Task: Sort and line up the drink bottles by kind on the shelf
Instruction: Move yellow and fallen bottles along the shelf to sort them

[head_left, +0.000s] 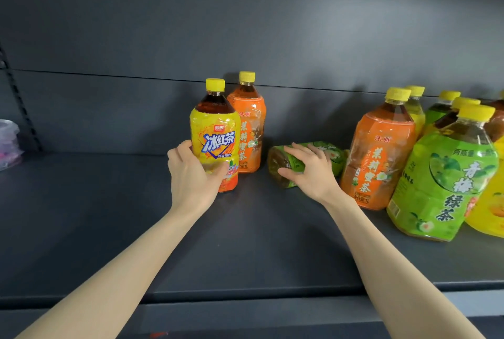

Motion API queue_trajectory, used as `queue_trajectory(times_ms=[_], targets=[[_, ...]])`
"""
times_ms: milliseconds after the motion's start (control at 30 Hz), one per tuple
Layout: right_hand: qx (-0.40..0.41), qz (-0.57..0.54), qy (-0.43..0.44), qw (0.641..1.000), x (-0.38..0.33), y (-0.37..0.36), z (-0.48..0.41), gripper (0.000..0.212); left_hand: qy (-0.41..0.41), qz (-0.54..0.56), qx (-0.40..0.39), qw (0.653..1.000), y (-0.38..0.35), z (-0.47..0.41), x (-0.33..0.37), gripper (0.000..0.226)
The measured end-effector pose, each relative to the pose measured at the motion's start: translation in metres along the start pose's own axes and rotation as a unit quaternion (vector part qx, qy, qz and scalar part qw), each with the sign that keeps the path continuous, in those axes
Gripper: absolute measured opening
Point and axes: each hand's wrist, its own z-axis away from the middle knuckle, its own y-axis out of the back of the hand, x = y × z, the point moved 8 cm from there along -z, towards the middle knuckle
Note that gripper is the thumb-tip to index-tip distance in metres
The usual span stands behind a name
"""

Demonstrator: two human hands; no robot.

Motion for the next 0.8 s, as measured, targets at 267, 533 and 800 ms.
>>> queue_trajectory(times_ms=[267, 533, 800], targets=[[-0.056, -0.277, 0.044, 0.958, -0.024, 0.008, 0.021, 0.023, -0.087, 0.021, -0.091, 0.992, -0.015, 0.034, 0.038, 0.024], [0.011, -0.272, -0.180, 0.945, 0.021, -0.004, 0.018, 0.056, -0.036, -0.051, -0.275, 0.959, -0.063, 0.037, 0.040, 0.059], [-0.065, -0.391, -0.279, 0.875, 0.031, -0.022, 0.026, 0.066, 0.006, 0.026, -0.342, 0.939, -0.082, 0.037, 0.032, 0.065]])
